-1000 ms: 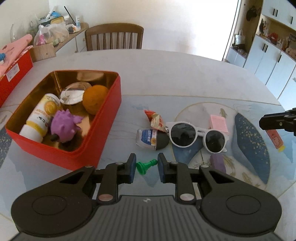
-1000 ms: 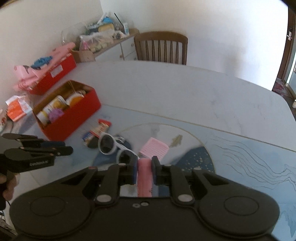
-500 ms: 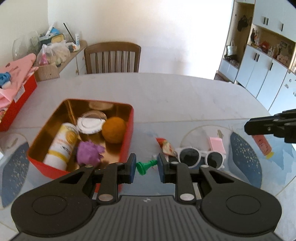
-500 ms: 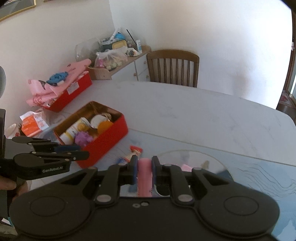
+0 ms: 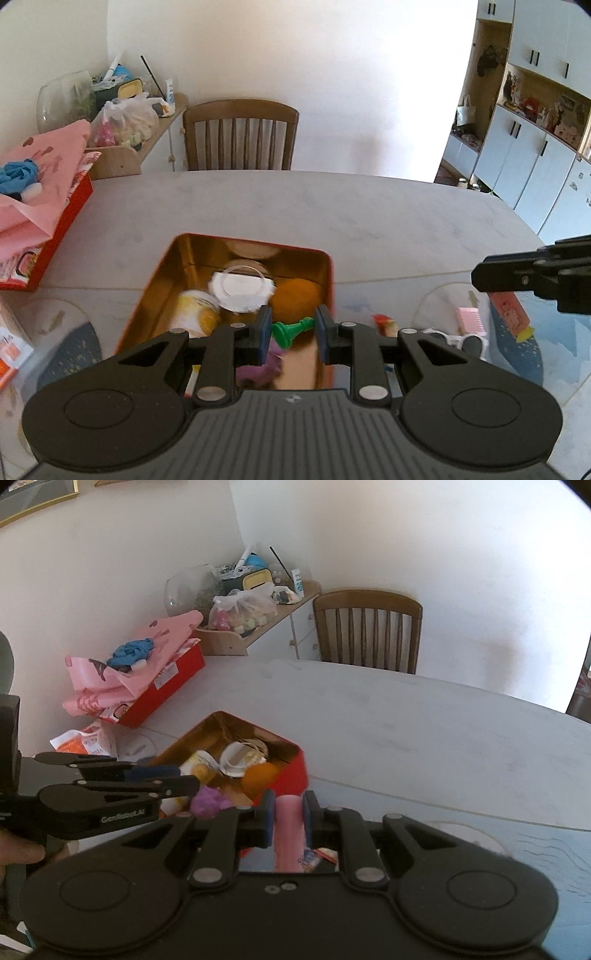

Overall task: Organize rigid objects
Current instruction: 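Carry the pink stick and green piece over the red tin box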

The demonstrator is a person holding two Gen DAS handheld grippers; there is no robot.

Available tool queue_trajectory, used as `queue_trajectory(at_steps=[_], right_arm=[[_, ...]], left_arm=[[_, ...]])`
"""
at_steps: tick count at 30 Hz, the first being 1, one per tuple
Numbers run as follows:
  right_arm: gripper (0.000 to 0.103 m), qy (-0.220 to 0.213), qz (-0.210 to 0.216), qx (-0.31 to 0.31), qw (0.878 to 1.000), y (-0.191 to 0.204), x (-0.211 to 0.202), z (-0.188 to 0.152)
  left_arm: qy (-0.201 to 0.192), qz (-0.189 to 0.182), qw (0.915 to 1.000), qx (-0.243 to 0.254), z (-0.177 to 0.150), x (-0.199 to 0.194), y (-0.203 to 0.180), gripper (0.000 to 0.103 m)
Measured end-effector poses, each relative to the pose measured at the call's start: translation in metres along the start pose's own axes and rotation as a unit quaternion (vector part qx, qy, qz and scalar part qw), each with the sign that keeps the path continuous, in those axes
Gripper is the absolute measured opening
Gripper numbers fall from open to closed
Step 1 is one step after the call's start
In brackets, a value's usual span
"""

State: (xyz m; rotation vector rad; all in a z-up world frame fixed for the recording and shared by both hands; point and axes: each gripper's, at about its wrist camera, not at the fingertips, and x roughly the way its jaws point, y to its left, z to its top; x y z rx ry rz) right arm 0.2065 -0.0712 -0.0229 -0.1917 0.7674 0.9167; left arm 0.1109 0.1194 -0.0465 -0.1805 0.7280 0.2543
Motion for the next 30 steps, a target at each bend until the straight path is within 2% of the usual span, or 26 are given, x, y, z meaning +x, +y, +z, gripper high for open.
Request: queue_trajectory(at_steps=[5, 14, 18, 30], right_arm=[[0.014, 0.007, 0.01, 0.001, 1.0, 0.018, 0.022, 0.008], [0.014, 0.031, -0.002, -0.03, 0.999, 0.048, 0.073, 0.01], [0.014, 0.041, -0.014, -0.044, 0.998, 0.056, 0.098, 0.013], [0.014, 0.069, 0.005, -0.095, 0.993, 0.065, 0.145, 0.025]], left_arm=[[0.002, 0.006, 1.0, -0.006, 0.011, 0.011, 0.027, 0.024], [0.012, 0.015, 0.9998, -0.001, 0.022, 0.036, 0.064, 0.024], [0.021, 0.016, 0.9996, 0.004, 0.026, 0.05, 0.073, 0.024], [0.031, 0.004, 0.9993, 0.019, 0.039, 0.091, 0.083, 0.024]])
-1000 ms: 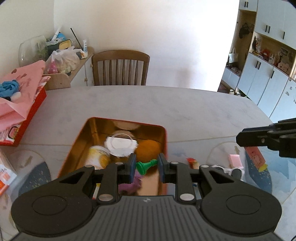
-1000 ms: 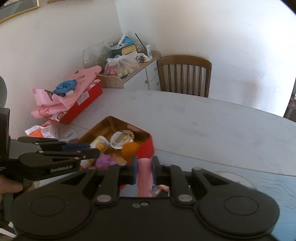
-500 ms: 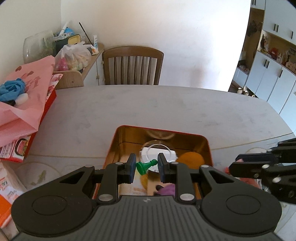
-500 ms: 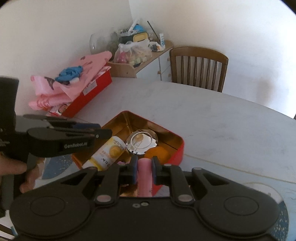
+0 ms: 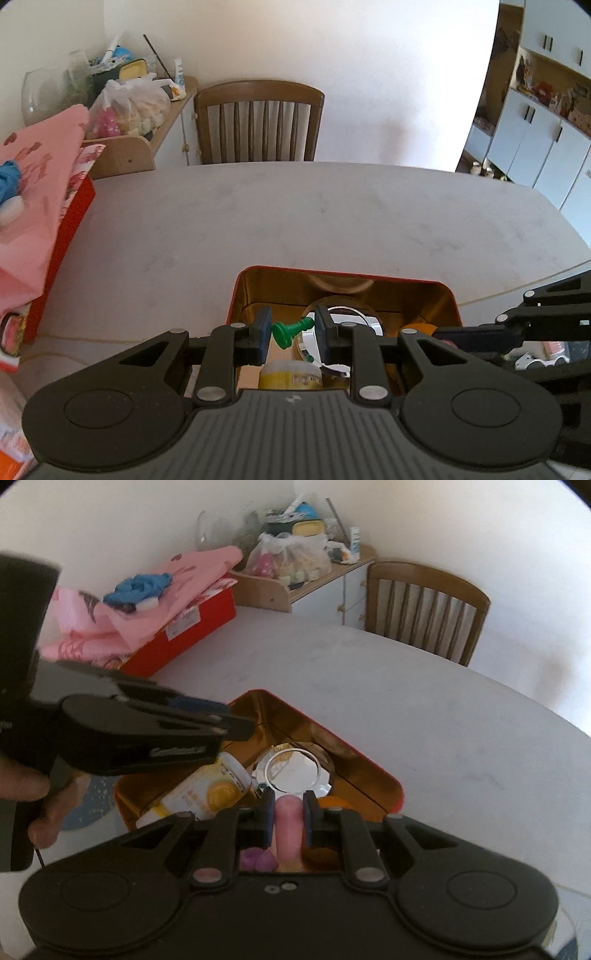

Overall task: Organize rigid objects
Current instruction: 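Carry the pink stick and green piece over the red tin box, then release the pink stick and green piece into the box, open both grippers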

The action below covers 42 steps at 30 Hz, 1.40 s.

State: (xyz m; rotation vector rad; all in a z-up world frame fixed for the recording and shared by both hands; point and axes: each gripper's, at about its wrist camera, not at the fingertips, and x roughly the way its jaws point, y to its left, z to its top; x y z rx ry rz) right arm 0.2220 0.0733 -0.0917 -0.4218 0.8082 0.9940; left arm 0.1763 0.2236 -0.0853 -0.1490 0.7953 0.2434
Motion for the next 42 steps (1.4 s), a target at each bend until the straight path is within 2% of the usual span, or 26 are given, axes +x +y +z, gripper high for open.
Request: queue_trajectory(at_steps=[7, 15, 22, 34, 39, 41, 42], right_arm=[[0.014, 0.01, 0.001, -0.04, 0.999, 0.012, 0.016, -0.004], [0.014, 0.015, 0.006, -0.036, 0.999, 0.013, 0.024, -0.009], [0.019, 0.019, 0.011, -0.014, 1.0, 0.007, 0.024, -0.01], [0.028, 0.01, 0.029, 0.072, 0.997, -0.019, -0.001, -0.011], [0.036, 0.003, 0.023, 0.079, 0.997, -0.021, -0.013, -0.015], [0.038, 0.0, 0.023, 0.084, 0.996, -0.022, -0.018, -0.018], [0.039, -0.002, 0.023, 0.085, 0.996, -0.021, -0.019, -0.018]], left_arm=[[0.015, -0.003, 0.9998, 0.009, 0.001, 0.022, -0.002, 0.024], [0.034, -0.004, 0.9992, 0.021, -0.003, 0.039, -0.004, 0.024], [0.039, -0.016, 0.9991, 0.008, 0.001, 0.047, -0.001, 0.024], [0.043, -0.018, 0.9988, -0.01, 0.001, 0.046, 0.002, 0.025], [0.044, -0.022, 0.9987, -0.015, -0.001, 0.042, 0.002, 0.025], [0.042, -0.024, 0.9987, -0.015, -0.002, 0.038, 0.003, 0.026], [0.04, -0.025, 0.9987, -0.016, -0.002, 0.036, 0.003, 0.029]])
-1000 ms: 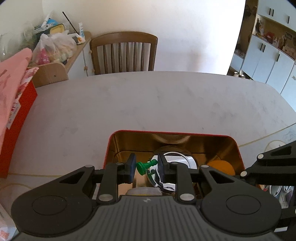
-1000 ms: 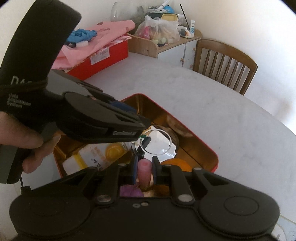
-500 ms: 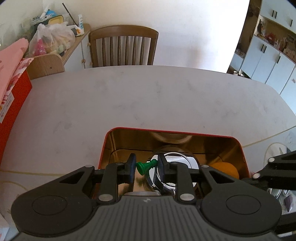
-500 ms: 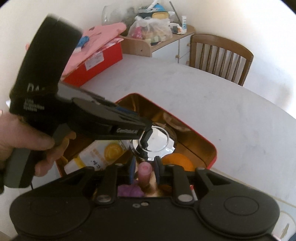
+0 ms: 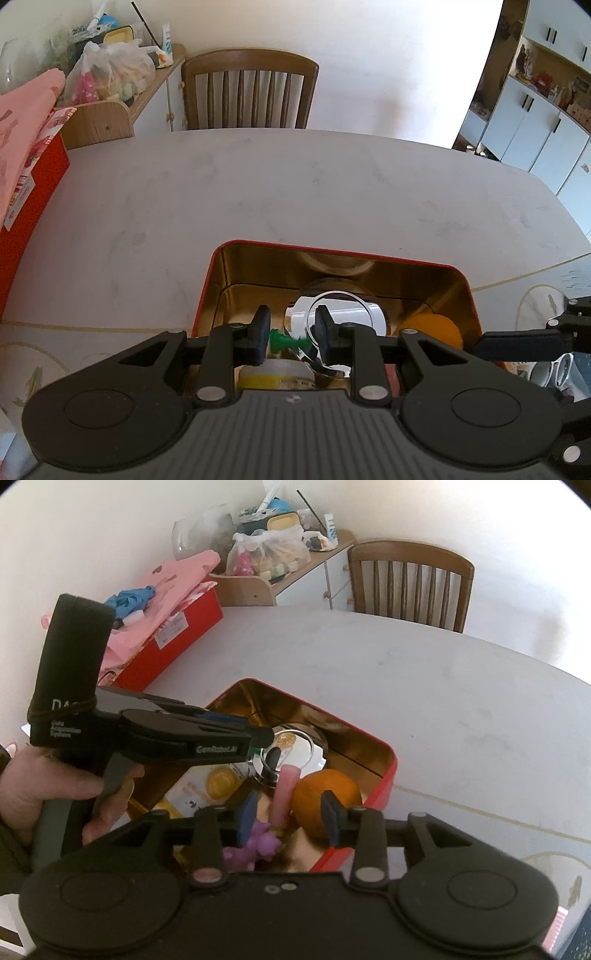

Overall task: Organize rigid objects
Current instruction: 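Release the pink stick and green piece into the box, open both grippers, then move the left gripper to the white sunglasses while the right reaches the pink tray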

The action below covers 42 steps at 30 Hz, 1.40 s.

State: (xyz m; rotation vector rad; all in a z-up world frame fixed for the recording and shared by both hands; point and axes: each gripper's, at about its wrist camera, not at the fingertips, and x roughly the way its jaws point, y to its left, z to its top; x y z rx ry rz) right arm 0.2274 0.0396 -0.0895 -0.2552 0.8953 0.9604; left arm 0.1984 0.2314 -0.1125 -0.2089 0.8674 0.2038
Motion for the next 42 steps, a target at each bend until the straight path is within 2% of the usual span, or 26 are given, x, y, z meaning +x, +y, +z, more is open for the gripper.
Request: queue_trajectory(at_steps=[2, 4, 6, 9, 13, 16, 22, 24, 26, 32, 36, 42], right_arm=[[0.04, -0.004, 0.002, 0.002, 1.0, 0.0, -0.005, -0.001], [0.041, -0.01, 0.004, 0.003, 1.0, 0.0, -0.011, -0.002], [0.045, -0.014, 0.004, 0.004, 1.0, 0.0, -0.017, -0.003], [0.058, -0.025, 0.003, 0.002, 1.0, 0.0, -0.03, -0.006], [0.059, -0.035, -0.001, 0.002, 0.999, -0.002, -0.047, -0.011], [0.066, -0.047, -0.002, 0.004, 0.999, -0.006, -0.062, -0.016], [0.072, -0.06, -0.017, 0.011, 0.998, -0.015, -0.088, -0.029], [0.079, -0.066, -0.02, 0.015, 0.998, -0.02, -0.098, -0.034], [0.082, -0.072, -0.024, 0.019, 0.997, -0.025, -0.108, -0.041], [0.086, -0.078, -0.042, 0.033, 0.996, -0.043, -0.132, -0.061], [0.092, -0.082, -0.052, 0.049, 0.994, -0.057, -0.147, -0.078], [0.1, -0.093, -0.068, 0.057, 0.992, -0.075, -0.164, -0.1]], left_arm=[[-0.004, -0.001, 1.0, 0.001, -0.001, -0.004, -0.001, 0.034], [-0.01, 0.0, 1.0, 0.003, -0.003, -0.01, -0.002, 0.052], [-0.019, 0.004, 0.9998, 0.006, -0.005, -0.017, -0.003, 0.057], [-0.025, 0.005, 0.9997, 0.005, -0.007, -0.025, -0.005, 0.057], [-0.036, 0.009, 0.9993, 0.008, -0.011, -0.039, -0.008, 0.062], [-0.046, 0.01, 0.9988, 0.011, -0.015, -0.052, -0.013, 0.064], [-0.06, -0.001, 0.9981, 0.014, -0.023, -0.077, -0.028, 0.065], [-0.066, -0.004, 0.9977, 0.017, -0.024, -0.084, -0.033, 0.069], [-0.071, -0.004, 0.9972, 0.022, -0.027, -0.091, -0.039, 0.073], [-0.084, -0.014, 0.9959, 0.03, -0.035, -0.107, -0.061, 0.076], [-0.093, -0.015, 0.9948, 0.039, -0.043, -0.116, -0.079, 0.083], [-0.104, -0.019, 0.9932, 0.048, -0.054, -0.121, -0.106, 0.083]])
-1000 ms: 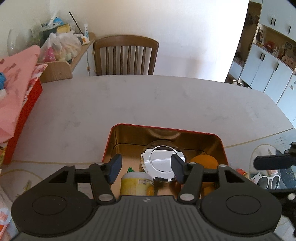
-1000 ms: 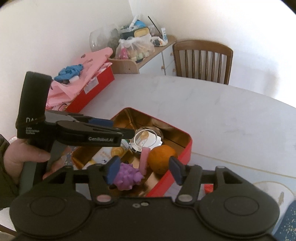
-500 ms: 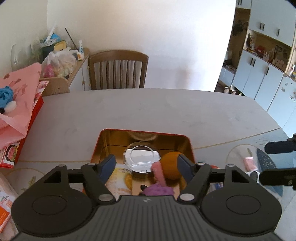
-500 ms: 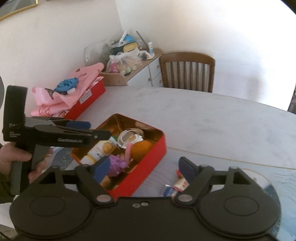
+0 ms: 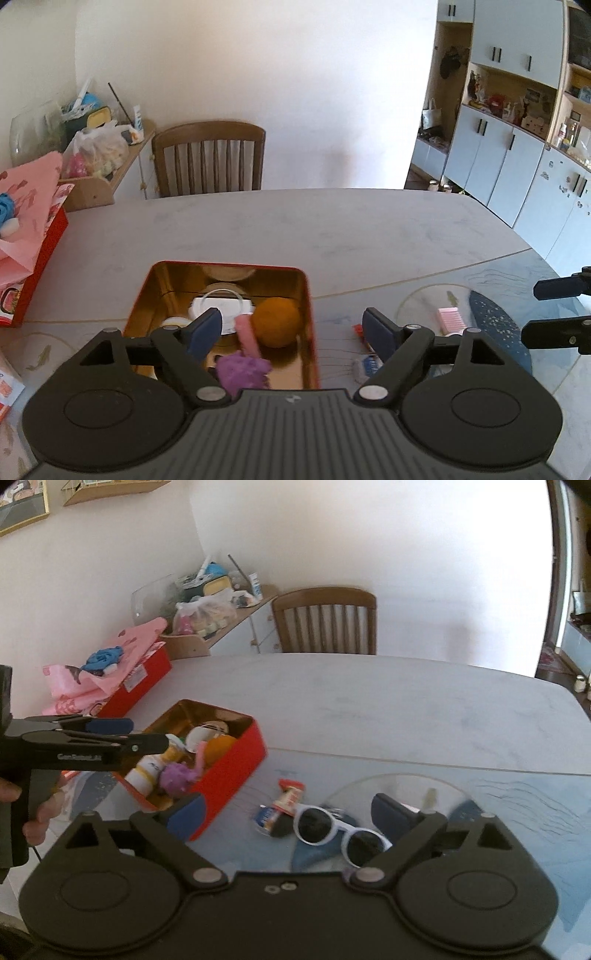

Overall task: Organize rigid objects
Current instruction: 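Move the left gripper to the white sunglasses while the right reaches the pink tray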

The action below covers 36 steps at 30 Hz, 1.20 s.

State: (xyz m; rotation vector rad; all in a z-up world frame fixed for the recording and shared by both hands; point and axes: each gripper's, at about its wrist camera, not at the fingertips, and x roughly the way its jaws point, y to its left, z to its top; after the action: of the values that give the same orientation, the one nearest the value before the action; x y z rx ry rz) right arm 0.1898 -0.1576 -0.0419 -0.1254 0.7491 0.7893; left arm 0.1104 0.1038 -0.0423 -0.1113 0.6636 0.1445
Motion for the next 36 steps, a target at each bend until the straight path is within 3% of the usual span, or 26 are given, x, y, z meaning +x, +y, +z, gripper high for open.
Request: queue_trajectory(at_steps=[7, 17, 28, 36], right_arm=[[0.103, 0.004, -0.025, -0.02, 0.999, -0.025, -0.012, -0.02], [0.103, 0.023, -0.04, -0.003, 0.999, -0.076, -0.01, -0.025], [0.103, 0.073, -0.033, -0.004, 0.997, -0.112, 0.027, -0.024], [0.099, 0.096, -0.024, 0.009, 0.995, -0.124, 0.063, -0.015]], left_arm=[[0.001, -0.013, 0.9999, 0.008, -0.007, 0.003, -0.036, 0.086], [0.029, -0.019, 0.9991, 0.026, -0.024, 0.027, -0.093, 0.086], [0.061, -0.002, 0.9977, 0.031, -0.043, 0.072, -0.136, 0.086], [0.071, 0.028, 0.997, 0.011, -0.053, 0.095, -0.141, 0.086]])
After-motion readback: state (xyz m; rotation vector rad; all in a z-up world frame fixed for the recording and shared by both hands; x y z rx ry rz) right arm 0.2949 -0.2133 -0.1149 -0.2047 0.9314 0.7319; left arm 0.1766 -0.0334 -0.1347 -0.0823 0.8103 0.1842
